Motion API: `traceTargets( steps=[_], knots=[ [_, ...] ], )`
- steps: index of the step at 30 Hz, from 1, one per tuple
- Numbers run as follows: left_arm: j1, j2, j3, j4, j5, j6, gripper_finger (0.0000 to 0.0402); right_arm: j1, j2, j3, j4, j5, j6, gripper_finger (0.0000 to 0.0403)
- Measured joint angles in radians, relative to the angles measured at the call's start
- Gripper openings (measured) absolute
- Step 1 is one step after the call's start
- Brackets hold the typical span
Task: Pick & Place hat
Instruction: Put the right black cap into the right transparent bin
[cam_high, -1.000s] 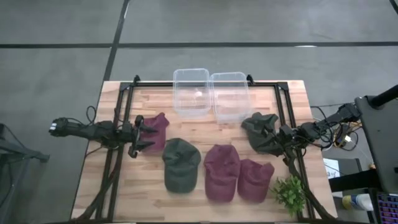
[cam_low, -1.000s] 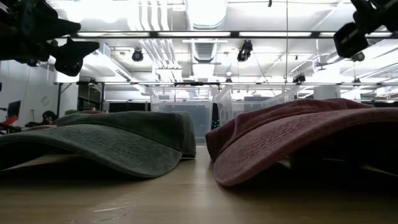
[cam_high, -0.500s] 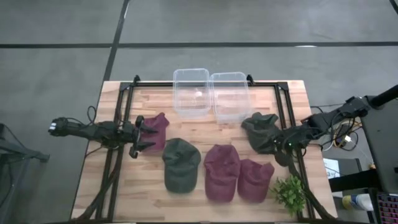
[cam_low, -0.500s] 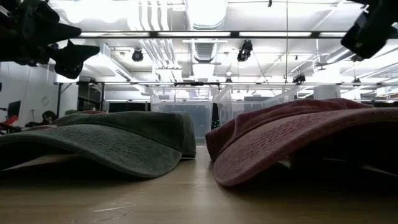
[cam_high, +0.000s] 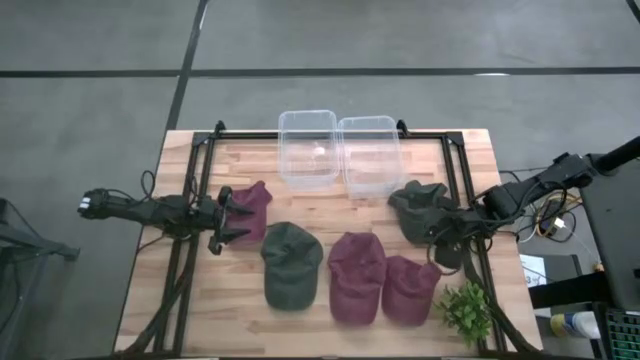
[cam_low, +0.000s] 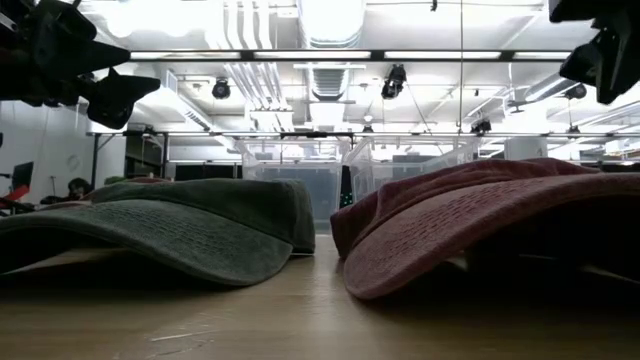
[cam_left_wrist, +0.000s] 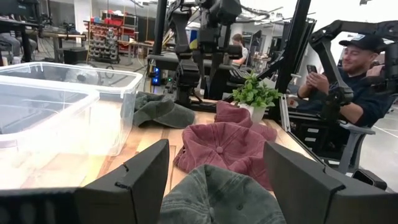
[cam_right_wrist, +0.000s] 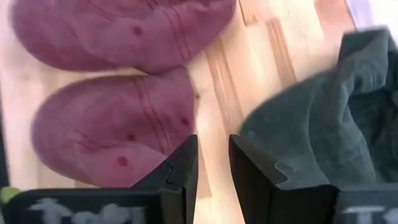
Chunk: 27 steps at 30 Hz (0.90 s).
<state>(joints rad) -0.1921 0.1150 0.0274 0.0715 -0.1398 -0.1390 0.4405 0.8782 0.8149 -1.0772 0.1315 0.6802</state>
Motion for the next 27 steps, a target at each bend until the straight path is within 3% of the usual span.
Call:
traceTargets(
  steps=[10, 22, 27],
  knots=[
    [0.0, 0.0, 0.0, 0.002, 0.0, 0.0, 0.0255, 0.0, 0.078, -0.008, -0.065, -0.027, 0.073, 0.0098],
    [0.0, 0.0, 0.0, 0.003, 0.0, 0.0, 0.0255, 0.0, 0.092, -0.03, -0.198, -0.135, 0.08, 0.0211],
    [0.0, 0.0, 0.0, 0.002, 0.0, 0.0, 0.0255, 0.0, 0.092, -0.041, -0.216, -0.132, 0.064, 0.0234]
  ],
)
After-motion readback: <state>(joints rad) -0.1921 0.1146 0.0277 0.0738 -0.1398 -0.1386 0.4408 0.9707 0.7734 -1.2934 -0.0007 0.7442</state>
